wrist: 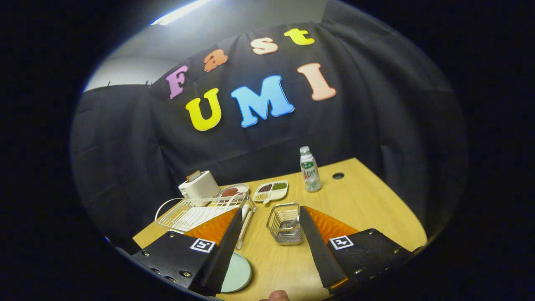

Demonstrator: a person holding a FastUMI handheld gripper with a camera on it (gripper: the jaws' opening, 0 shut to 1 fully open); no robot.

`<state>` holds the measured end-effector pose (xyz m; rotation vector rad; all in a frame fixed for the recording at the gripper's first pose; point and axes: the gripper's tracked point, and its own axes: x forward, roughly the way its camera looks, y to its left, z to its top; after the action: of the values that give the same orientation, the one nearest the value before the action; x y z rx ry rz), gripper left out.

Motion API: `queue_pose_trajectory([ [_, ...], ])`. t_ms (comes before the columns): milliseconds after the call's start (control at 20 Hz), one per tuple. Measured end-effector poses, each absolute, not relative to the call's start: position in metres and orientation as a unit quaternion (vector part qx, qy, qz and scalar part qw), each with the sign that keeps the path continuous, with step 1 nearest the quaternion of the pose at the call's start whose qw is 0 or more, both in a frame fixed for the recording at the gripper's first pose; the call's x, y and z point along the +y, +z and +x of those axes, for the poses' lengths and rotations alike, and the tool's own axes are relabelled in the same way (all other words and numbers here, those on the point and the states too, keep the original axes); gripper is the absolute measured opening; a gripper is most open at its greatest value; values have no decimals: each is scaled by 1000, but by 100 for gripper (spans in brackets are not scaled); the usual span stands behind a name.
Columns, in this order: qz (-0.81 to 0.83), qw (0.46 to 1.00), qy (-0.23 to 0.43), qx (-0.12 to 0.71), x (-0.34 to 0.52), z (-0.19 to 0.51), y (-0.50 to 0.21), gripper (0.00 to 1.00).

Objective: Take the plate from the dish rack, then take the spoon from the basket and place it into the plate.

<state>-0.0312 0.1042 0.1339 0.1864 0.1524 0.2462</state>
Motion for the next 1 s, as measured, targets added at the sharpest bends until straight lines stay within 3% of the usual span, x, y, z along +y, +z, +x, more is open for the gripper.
queue_pose_trajectory([
  [250, 52, 993, 107, 21, 83, -23, 148, 84],
  [700, 42, 995, 91, 26, 84, 21, 98, 84],
  [850, 44, 994, 87, 46, 87, 44, 68, 79],
  [900, 47, 994, 88, 54, 86, 47, 63, 75],
  [950, 51, 993, 94, 58, 90, 50, 58, 60],
  [1000, 57, 992, 96, 51, 91, 53, 58, 59],
])
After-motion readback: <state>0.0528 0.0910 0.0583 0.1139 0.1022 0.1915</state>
